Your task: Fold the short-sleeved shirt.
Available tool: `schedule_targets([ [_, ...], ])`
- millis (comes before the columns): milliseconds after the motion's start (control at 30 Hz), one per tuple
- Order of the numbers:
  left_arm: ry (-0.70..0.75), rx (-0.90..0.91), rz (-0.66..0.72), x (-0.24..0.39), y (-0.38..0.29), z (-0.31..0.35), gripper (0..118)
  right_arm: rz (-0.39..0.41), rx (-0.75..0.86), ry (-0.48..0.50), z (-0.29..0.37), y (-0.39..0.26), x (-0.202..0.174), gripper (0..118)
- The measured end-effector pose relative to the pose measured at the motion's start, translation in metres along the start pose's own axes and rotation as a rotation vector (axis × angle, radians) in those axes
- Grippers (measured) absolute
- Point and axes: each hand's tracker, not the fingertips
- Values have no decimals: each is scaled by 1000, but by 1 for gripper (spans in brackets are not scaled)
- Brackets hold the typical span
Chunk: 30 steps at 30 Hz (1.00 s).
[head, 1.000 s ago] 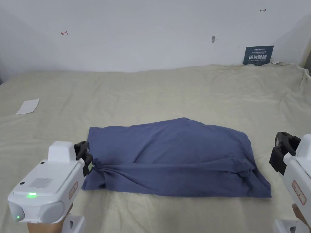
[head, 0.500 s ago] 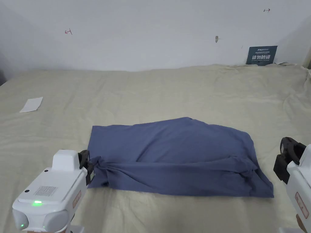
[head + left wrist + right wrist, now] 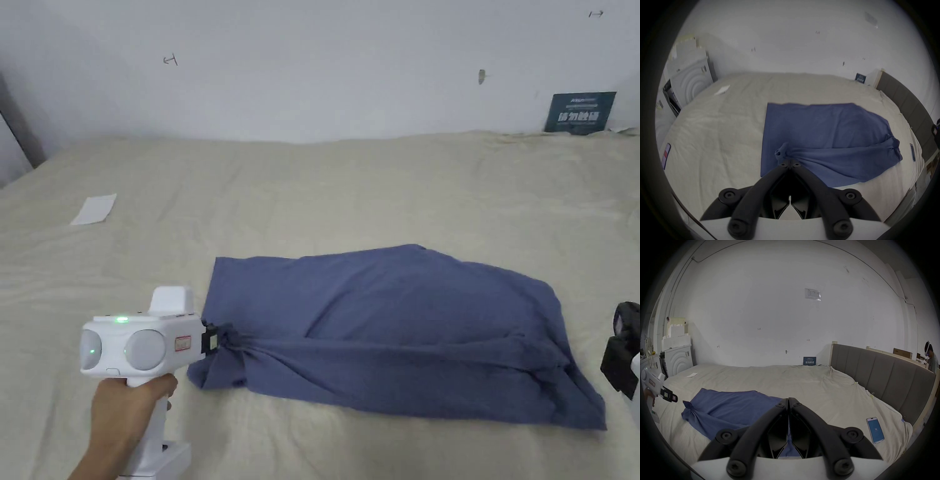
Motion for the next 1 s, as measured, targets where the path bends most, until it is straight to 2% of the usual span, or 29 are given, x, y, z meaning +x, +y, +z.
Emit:
schedule_targets([
  [200, 16, -143, 20, -18, 3, -54, 2, 12, -38, -2, -16, -8, -2, 0],
  [267, 19, -185, 34, -23, 1, -65, 21, 15, -51, -4, -21, -11, -3, 0],
  [300, 13, -192, 44, -26, 0, -68, 35, 15, -57, -3, -24, -13, -3, 0],
  [333, 6, -204, 51, -28, -1, -72, 59, 15, -63, -3, -20, -9, -9, 0],
  [367, 7, -219, 53, -29, -3, -74, 74, 15, -70, -1, -21, -10, -11, 0],
  [400, 15, -237, 51, -27, -5, -75, 80, 16, -76, 1, -23, -11, -12, 0],
  [500, 28, -251, 39, -27, -11, -80, 87, 18, -94, 8, -26, -14, -16, 0],
  [633, 39, -283, 46, -27, -15, -85, 86, 19, -108, 16, -26, -16, -20, 0],
  [700, 49, -299, 49, -27, -16, -85, 79, 19, -111, 17, -26, -16, -21, 0],
  [767, 47, -309, 47, -24, -19, -85, 47, 16, -112, 20, -28, -18, -18, 0],
  [900, 1, -302, 43, -18, -19, -84, 12, 22, -116, 19, -29, -21, -15, 0],
  [933, -4, -300, 39, -20, -18, -86, 7, 20, -119, 20, -29, -20, -14, 0],
  [1000, 12, -297, 7, -17, -16, -83, 5, 11, -128, 20, -27, -19, -10, 0],
])
